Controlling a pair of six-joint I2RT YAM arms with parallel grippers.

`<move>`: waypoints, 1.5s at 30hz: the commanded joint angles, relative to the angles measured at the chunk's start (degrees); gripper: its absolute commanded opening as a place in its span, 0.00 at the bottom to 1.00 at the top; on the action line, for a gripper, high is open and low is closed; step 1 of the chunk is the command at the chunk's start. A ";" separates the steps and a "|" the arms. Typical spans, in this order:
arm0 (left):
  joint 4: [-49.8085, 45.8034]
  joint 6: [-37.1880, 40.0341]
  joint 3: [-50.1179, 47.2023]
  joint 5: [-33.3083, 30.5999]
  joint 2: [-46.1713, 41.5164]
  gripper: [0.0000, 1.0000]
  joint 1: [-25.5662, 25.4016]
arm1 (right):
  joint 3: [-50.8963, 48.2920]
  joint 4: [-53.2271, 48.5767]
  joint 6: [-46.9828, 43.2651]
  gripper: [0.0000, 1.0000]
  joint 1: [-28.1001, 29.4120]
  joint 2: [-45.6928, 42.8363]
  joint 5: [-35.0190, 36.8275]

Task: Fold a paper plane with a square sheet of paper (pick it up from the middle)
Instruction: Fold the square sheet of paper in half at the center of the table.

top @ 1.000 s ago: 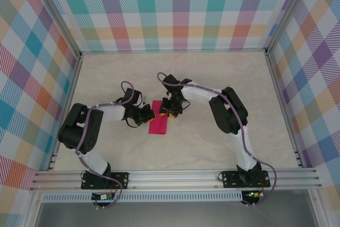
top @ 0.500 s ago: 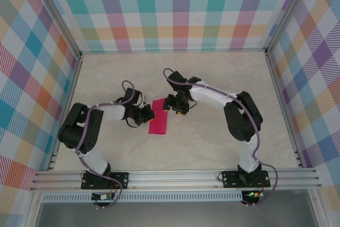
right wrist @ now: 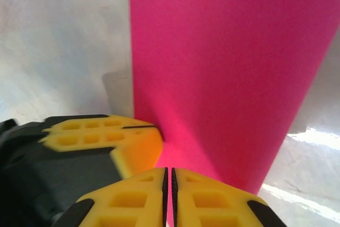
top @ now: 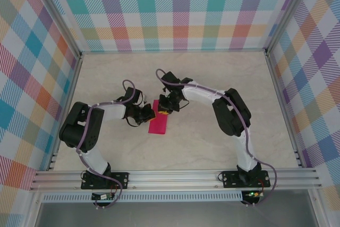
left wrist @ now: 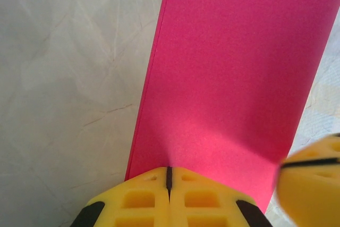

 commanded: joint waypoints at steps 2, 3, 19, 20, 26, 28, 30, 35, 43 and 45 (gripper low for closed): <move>-10.82 1.28 -2.29 -10.15 5.55 0.00 0.48 | 4.98 -2.48 -4.05 0.13 1.36 2.01 -3.17; -10.86 1.18 -2.29 -10.37 5.42 0.00 0.49 | 5.51 -3.44 -4.34 0.13 1.54 2.36 -2.56; -14.64 0.06 -2.39 -13.18 5.62 0.00 0.39 | -1.54 -0.87 -3.69 0.11 0.54 2.87 0.24; -14.86 -0.08 -2.38 -13.49 5.70 0.00 0.39 | -3.34 0.60 -3.65 0.11 0.46 2.27 -0.08; -17.10 -0.98 -2.40 -16.44 5.32 0.00 0.39 | -9.99 3.66 -4.13 0.11 -0.33 0.43 -0.62; -17.71 -1.09 -2.43 -17.22 5.10 0.00 0.35 | -12.54 5.14 -4.08 0.11 -0.85 -0.66 -0.43; -18.19 -1.06 -2.42 -17.59 5.15 0.00 0.39 | -14.96 6.36 -4.17 0.11 -1.29 -1.96 -0.18; -18.14 -0.95 -2.62 -17.67 6.06 0.00 0.39 | -23.26 11.68 -4.46 0.11 -3.17 -6.86 -0.52; -17.19 -0.21 -2.87 -15.73 6.20 0.00 0.39 | -21.96 12.42 -3.93 0.10 -3.66 -12.57 -0.56; -16.97 0.02 -2.90 -15.31 6.32 0.00 0.33 | -19.92 12.64 -3.80 0.10 -3.20 -13.18 -0.15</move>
